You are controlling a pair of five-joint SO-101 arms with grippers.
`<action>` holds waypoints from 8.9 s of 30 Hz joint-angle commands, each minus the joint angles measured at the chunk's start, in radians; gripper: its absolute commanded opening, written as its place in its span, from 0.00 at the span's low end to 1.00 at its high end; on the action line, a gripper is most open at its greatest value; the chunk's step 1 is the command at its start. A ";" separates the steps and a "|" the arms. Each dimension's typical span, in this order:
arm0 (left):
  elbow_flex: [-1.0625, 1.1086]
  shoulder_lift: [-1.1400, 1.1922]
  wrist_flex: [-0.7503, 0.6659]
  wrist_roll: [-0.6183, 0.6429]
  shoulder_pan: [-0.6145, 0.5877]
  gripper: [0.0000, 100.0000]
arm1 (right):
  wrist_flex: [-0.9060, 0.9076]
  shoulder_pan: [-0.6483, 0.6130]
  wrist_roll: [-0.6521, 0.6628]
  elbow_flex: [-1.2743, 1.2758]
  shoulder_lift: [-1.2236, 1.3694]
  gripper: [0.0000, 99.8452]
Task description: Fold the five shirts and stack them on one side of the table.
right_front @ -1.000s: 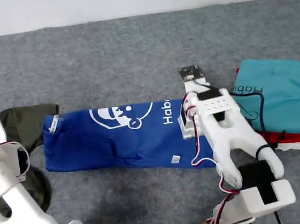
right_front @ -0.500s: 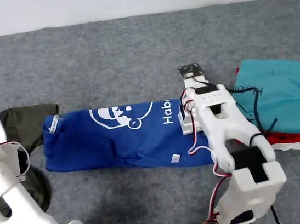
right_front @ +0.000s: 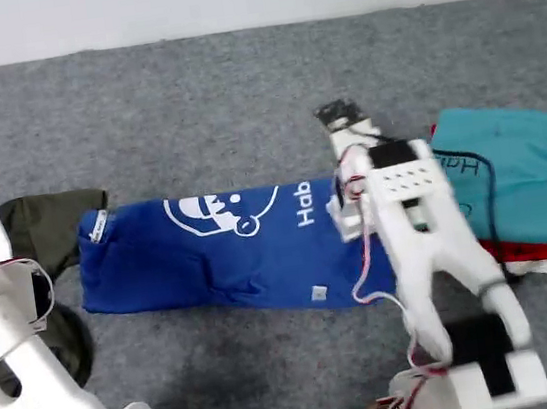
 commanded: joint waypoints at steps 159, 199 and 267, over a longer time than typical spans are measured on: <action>-0.025 -0.120 0.023 -0.005 -0.267 0.02 | 0.455 -0.851 0.224 -1.548 1.139 0.01; -0.025 -0.120 0.021 -0.038 -0.265 0.02 | 0.484 -0.521 0.058 -0.838 0.504 0.01; 0.019 -0.120 0.011 -0.035 -0.265 0.02 | 0.196 -0.447 -0.694 -0.568 0.739 0.27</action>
